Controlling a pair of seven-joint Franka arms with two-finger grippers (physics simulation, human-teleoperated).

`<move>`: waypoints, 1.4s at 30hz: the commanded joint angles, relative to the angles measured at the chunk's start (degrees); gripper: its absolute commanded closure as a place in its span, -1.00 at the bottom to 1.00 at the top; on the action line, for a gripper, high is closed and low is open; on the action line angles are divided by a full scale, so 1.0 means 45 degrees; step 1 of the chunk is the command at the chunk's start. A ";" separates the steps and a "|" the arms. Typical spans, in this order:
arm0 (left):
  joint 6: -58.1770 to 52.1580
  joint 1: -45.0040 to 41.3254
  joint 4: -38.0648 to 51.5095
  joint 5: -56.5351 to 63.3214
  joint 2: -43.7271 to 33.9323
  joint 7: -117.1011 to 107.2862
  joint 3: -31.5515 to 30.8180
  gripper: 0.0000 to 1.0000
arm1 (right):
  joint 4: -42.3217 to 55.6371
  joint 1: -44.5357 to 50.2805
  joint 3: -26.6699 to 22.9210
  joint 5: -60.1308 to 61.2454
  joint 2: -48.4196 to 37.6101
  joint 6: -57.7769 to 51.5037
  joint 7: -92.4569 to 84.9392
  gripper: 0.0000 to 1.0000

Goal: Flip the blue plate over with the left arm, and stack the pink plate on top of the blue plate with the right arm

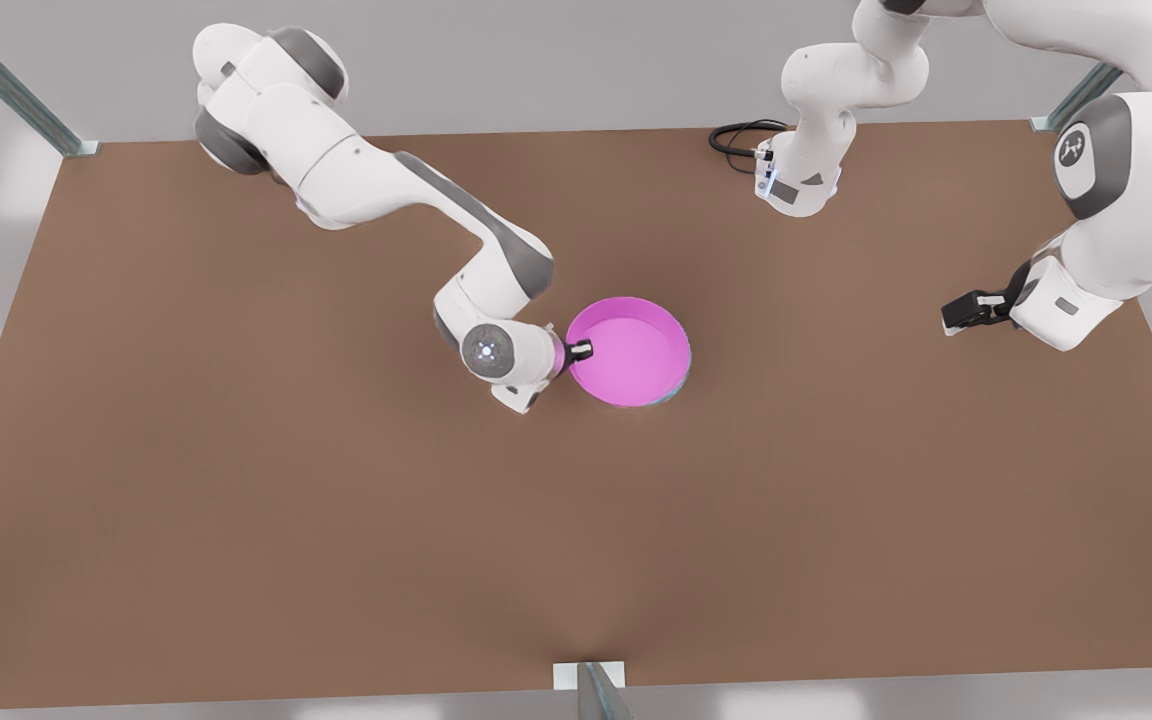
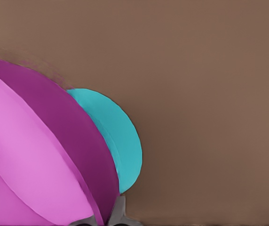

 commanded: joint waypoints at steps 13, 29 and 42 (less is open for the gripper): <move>0.0020 0.0046 0.0000 -0.0016 0.0019 0.0000 -0.0015 -1.00 | -0.2886 -0.0046 0.0810 0.0012 -0.0919 0.4110 0.0094 0.57; 0.0058 0.0046 0.0000 0.0004 0.0097 0.0020 -0.0015 -1.00 | -0.3120 -0.0183 0.0751 -0.0086 -0.1036 0.4540 0.0075 -1.00; 0.0078 0.0046 0.0020 0.0004 0.0038 0.0000 -0.0015 -1.00 | 0.1743 -0.4637 -0.5440 -0.2624 -0.4709 -0.7531 -0.7719 -1.00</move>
